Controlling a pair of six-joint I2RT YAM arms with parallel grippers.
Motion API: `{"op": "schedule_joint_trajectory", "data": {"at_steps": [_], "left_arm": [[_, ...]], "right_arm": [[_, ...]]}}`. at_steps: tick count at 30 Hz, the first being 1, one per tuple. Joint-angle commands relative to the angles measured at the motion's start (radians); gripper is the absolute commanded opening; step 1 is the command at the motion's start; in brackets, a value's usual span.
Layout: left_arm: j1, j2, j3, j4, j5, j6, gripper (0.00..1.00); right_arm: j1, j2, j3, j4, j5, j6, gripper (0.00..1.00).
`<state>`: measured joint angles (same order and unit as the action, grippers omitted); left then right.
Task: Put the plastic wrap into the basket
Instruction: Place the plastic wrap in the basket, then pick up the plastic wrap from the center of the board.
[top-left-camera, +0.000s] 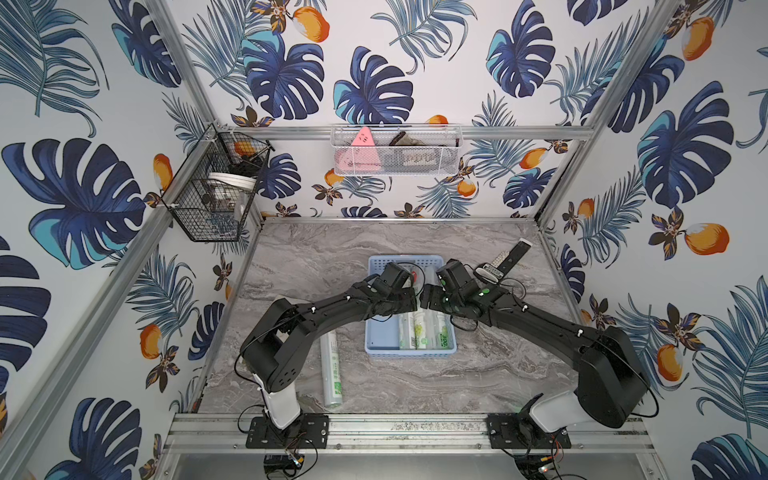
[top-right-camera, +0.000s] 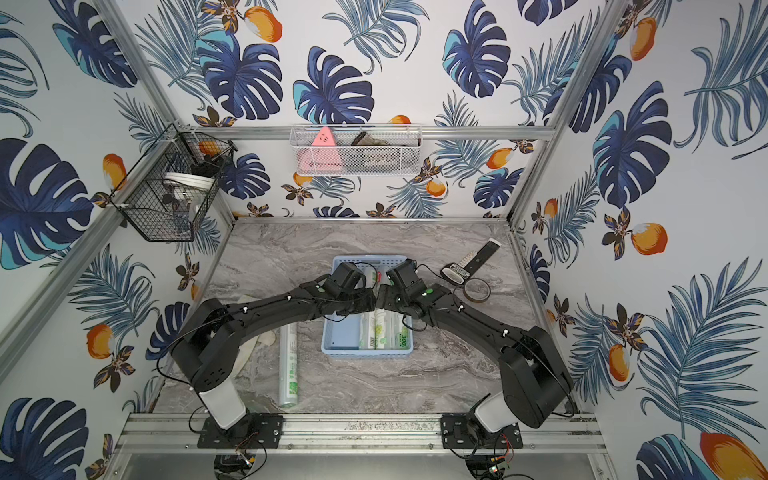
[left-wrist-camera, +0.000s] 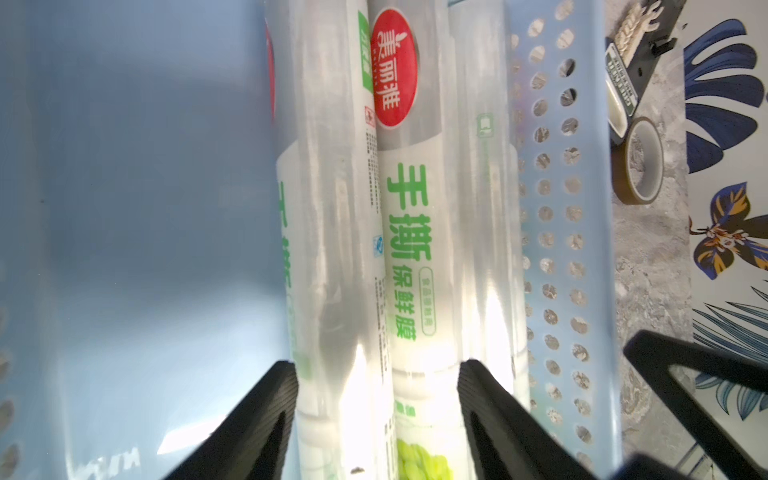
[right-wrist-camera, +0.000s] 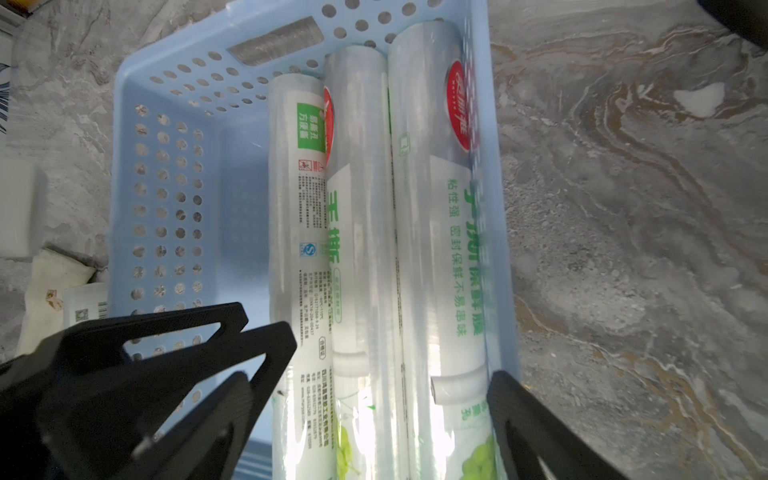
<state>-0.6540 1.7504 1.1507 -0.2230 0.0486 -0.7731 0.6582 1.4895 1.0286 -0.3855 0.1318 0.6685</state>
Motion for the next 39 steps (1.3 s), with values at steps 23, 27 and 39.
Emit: {"op": "schedule_joint_trajectory", "data": {"at_steps": [23,27,39], "left_arm": [[0.039,-0.819,-0.448,-0.362,-0.617,-0.050,0.61],[0.083,-0.902,-0.507,-0.433,-0.584,-0.095,0.62],[0.160,-0.992,-0.586,-0.548,-0.436,-0.178,0.88]], "right_arm": [[0.252,0.195,0.228,0.092,-0.245,-0.121,0.93],[0.303,0.256,0.273,0.081,-0.235,-0.124,0.93],[0.419,0.386,0.398,0.039,-0.199,-0.142,0.94]]}}
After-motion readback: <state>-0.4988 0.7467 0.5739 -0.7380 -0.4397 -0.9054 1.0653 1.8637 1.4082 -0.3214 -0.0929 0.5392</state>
